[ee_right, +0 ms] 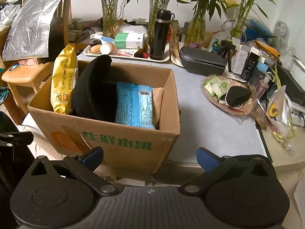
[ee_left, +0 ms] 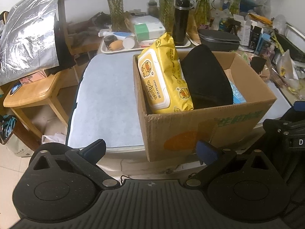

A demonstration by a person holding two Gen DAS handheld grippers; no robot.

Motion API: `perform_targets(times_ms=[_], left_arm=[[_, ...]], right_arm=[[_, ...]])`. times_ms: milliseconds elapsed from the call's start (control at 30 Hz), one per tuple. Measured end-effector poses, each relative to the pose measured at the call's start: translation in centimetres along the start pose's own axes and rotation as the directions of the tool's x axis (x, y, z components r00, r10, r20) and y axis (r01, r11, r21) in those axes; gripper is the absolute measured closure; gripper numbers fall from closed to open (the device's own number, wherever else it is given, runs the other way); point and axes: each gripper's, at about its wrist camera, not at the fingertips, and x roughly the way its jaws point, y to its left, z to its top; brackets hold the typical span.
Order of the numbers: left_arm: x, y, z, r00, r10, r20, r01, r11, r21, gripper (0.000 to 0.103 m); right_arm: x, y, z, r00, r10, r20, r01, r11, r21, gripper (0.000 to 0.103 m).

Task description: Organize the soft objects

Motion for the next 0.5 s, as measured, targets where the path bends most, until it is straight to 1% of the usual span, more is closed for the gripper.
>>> perform_targets(times_ms=[500], left_arm=[[0.03, -0.03, -0.16, 1.0, -0.003, -0.005, 0.003, 1.0, -0.002, 0.0]], right_arm=[[-0.1, -0.08, -0.04, 1.0, 0.002, 0.006, -0.002, 1.0, 0.009, 0.0]])
